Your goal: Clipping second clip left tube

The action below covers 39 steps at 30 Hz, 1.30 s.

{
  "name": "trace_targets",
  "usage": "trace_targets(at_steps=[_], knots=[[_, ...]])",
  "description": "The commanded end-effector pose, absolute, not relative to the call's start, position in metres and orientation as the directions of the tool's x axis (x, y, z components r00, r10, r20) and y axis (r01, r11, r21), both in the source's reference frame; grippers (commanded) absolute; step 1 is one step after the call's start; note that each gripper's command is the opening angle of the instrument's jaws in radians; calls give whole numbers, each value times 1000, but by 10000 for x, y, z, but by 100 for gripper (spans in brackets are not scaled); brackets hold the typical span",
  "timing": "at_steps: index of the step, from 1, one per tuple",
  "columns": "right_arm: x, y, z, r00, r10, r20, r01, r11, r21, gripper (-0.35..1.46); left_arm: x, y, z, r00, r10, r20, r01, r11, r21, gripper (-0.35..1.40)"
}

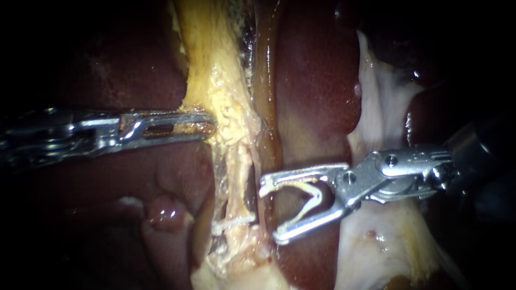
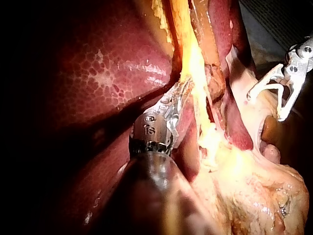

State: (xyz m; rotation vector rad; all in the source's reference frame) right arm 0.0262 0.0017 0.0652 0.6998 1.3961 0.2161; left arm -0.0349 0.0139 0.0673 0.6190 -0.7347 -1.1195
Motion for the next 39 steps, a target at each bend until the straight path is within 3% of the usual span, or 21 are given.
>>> trace_targets(at_steps=[1,12,21,32,39], knots=[[262,17,652,193,532,-824,259,783,566,56,-349,139,672,255,-944,208,566,320,760,-35],[260,16,652,193,531,-825,260,783,565,56,-346,139,670,256,-944,207,565,320,761,-35],[261,7,662,199,558,-805,258,763,593,55,-319,153,635,249,-947,204,573,314,757,-35],[291,-10,702,304,636,-709,206,683,701,54,-308,157,598,214,-952,217,573,302,762,-35],[310,-14,742,379,636,-672,143,677,722,53,-307,156,596,213,-953,217,573,302,762,-35]])
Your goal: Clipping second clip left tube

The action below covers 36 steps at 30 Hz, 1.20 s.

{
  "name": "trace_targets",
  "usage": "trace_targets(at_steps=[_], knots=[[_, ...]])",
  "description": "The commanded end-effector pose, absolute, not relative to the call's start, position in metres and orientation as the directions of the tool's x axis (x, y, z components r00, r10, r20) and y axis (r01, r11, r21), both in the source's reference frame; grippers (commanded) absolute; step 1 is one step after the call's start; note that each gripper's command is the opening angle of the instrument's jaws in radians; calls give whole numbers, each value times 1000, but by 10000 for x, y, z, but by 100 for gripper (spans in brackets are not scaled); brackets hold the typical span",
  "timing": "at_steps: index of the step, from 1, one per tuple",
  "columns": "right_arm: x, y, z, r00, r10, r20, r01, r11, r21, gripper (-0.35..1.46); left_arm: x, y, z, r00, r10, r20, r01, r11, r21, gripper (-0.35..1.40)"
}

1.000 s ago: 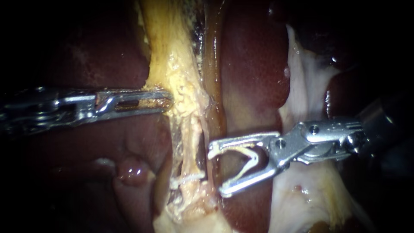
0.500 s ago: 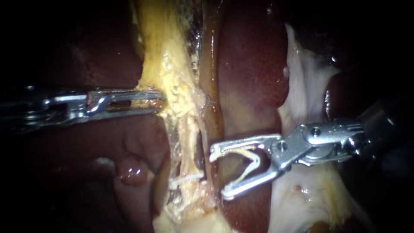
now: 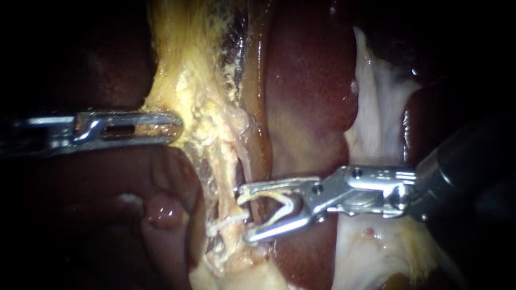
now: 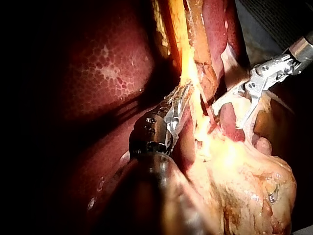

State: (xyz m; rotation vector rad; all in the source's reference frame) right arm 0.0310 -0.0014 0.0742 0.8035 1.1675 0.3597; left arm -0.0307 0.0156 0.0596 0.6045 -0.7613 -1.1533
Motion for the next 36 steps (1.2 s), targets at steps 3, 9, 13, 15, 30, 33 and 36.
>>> trace_targets(at_steps=[3,9,13,15,30,33,36], knots=[[313,-11,757,400,632,-663,106,687,719,53,-307,156,595,213,-953,217,573,302,762,-35],[310,-1,773,416,637,-649,65,691,720,53,-307,154,589,215,-951,220,573,306,760,-35],[309,2,777,425,641,-640,39,693,720,53,-307,153,585,215,-952,219,574,304,760,-35],[310,2,778,424,642,-639,32,694,719,53,-307,153,584,216,-950,225,572,310,760,-35],[341,-12,789,434,643,-631,105,659,745,52,-308,152,584,216,-950,225,572,310,760,-35],[345,-16,785,410,657,-633,148,637,757,51,-307,152,584,216,-950,225,572,310,760,-35],[351,-18,781,404,661,-632,174,623,762,51,-308,152,584,216,-950,225,572,310,760,-35]])
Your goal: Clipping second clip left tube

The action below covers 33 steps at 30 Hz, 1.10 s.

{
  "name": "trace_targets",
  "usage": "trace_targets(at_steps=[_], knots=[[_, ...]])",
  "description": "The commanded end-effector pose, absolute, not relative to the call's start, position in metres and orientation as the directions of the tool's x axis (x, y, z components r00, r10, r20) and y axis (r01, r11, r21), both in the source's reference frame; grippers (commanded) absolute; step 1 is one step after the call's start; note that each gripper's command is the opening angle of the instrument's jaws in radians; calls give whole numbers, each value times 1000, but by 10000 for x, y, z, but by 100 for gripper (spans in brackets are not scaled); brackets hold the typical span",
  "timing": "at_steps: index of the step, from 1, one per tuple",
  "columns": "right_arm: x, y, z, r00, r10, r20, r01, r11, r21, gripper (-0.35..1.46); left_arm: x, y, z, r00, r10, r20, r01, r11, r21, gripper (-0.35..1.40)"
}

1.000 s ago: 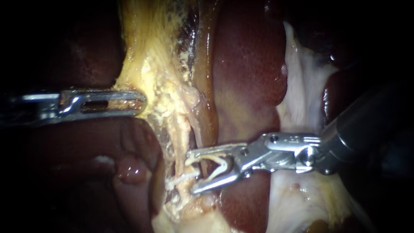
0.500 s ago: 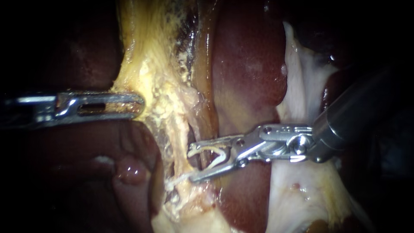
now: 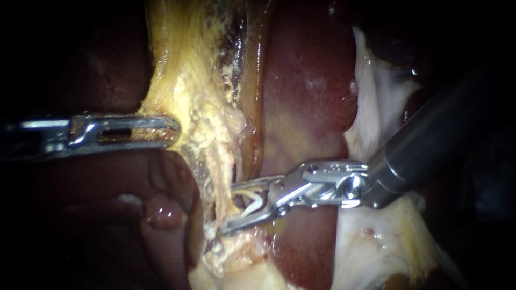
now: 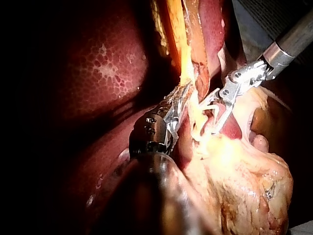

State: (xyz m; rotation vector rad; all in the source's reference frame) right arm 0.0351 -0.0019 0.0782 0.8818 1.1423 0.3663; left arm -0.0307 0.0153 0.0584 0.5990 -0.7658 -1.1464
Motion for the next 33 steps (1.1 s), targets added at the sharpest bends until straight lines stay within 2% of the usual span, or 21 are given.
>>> trace_targets(at_steps=[1,12,20,22,24,25,33], knots=[[354,-19,780,403,658,-636,185,622,761,51,-308,152,584,216,-950,225,572,310,760,-35],[372,-28,785,370,683,-630,279,565,776,45,-309,152,583,215,-950,225,572,309,759,-35],[377,-30,788,372,679,-633,285,565,774,34,-310,152,583,215,-950,225,573,309,759,-35],[376,-30,788,370,680,-633,277,569,774,14,-310,152,583,215,-950,225,573,309,759,-35],[374,-30,789,364,683,-633,260,578,773,-28,-310,152,583,215,-950,225,573,309,759,-35],[373,-30,789,360,685,-633,259,579,773,-35,-309,152,583,215,-950,225,573,309,759,-35],[368,-27,793,374,680,-631,240,586,774,-35,-310,152,583,215,-951,225,573,309,759,-35]])
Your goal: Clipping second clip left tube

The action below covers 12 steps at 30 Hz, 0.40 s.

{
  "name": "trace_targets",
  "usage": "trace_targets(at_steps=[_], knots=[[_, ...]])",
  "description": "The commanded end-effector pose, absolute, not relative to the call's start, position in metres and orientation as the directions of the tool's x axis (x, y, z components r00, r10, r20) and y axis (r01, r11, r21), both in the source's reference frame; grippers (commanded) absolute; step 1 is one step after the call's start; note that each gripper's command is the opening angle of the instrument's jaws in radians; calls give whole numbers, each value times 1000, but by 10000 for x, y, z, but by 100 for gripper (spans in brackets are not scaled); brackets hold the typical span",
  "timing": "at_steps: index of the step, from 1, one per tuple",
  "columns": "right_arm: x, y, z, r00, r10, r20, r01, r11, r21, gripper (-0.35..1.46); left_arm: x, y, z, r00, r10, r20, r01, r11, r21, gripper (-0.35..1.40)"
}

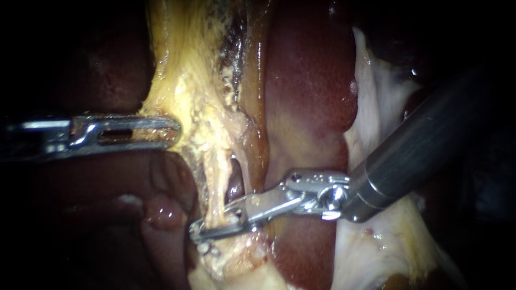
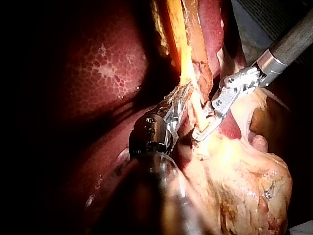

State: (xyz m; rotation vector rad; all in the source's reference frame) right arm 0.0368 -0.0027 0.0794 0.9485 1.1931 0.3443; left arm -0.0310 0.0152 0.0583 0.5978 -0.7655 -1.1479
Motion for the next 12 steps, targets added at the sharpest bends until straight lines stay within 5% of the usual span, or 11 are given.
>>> trace_targets(at_steps=[1,12], knots=[[368,-27,793,374,680,-631,240,586,774,-35,-309,152,583,215,-950,225,573,309,759,-35],[367,-28,793,375,679,-631,241,586,774,-35,-310,152,583,215,-951,225,573,309,759,-35]])
